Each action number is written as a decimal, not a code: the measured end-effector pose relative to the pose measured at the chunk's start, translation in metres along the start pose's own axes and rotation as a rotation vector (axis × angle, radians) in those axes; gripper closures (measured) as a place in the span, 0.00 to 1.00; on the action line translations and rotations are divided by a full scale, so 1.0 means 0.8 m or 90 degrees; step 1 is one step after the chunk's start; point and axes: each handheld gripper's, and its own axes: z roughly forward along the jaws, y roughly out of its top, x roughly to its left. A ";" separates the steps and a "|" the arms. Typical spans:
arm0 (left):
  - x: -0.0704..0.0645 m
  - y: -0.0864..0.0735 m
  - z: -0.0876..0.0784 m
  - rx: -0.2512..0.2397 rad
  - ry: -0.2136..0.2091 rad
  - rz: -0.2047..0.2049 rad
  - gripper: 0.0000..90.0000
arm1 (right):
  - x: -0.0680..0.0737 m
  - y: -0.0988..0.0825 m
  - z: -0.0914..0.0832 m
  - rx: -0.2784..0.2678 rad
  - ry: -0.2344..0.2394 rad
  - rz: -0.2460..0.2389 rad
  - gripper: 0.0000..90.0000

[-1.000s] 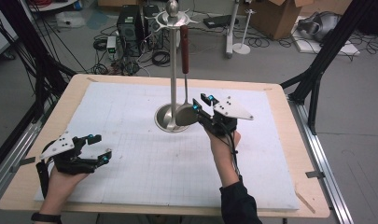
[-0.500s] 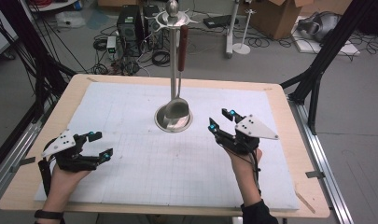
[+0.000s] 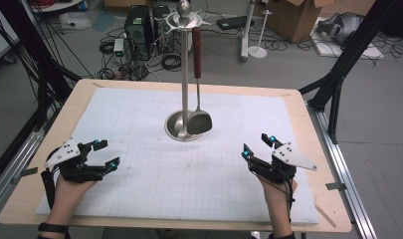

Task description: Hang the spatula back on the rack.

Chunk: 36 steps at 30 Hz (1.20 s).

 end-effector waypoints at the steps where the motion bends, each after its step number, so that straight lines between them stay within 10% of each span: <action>1: 0.000 0.000 -0.001 0.000 0.002 -0.002 0.20 | -0.002 -0.004 -0.003 0.006 -0.005 0.001 0.33; 36: -0.004 0.003 -0.002 -0.003 0.014 0.017 0.20 | -0.037 -0.053 -0.030 0.067 -0.062 0.052 0.30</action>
